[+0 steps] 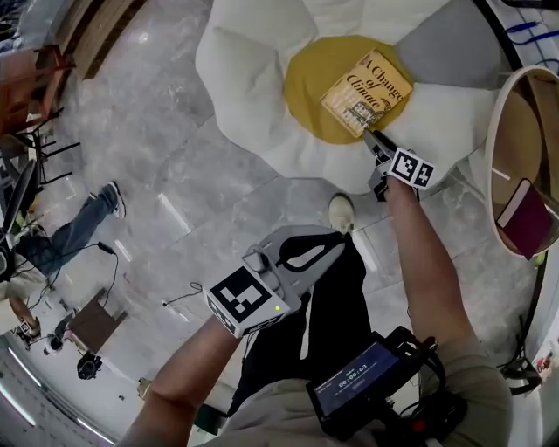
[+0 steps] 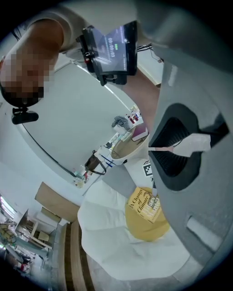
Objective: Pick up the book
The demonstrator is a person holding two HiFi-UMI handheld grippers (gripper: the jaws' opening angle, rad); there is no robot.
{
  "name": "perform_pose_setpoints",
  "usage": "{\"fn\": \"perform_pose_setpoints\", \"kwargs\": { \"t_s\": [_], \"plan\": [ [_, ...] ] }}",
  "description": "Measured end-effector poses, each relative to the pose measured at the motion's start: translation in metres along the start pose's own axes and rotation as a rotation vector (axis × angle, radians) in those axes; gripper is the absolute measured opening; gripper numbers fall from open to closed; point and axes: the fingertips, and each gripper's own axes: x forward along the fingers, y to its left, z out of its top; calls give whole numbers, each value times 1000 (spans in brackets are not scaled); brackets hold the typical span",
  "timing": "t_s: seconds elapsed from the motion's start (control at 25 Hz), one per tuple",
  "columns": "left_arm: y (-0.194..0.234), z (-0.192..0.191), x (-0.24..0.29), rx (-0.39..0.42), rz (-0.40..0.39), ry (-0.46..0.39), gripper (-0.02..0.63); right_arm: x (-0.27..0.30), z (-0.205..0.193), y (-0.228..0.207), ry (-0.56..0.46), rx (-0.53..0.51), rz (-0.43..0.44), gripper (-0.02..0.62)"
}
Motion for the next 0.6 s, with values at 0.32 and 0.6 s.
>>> {"fn": "perform_pose_setpoints", "kwargs": {
  "t_s": [0.32,0.6],
  "plan": [
    [31,-18,14,-44,-12,-15,9,41,-7,-44,-8,92,-21,269],
    [40,-33,14,-68,-22,-22,9,64,-3,-55,-27,131,-5,295]
  ]
}}
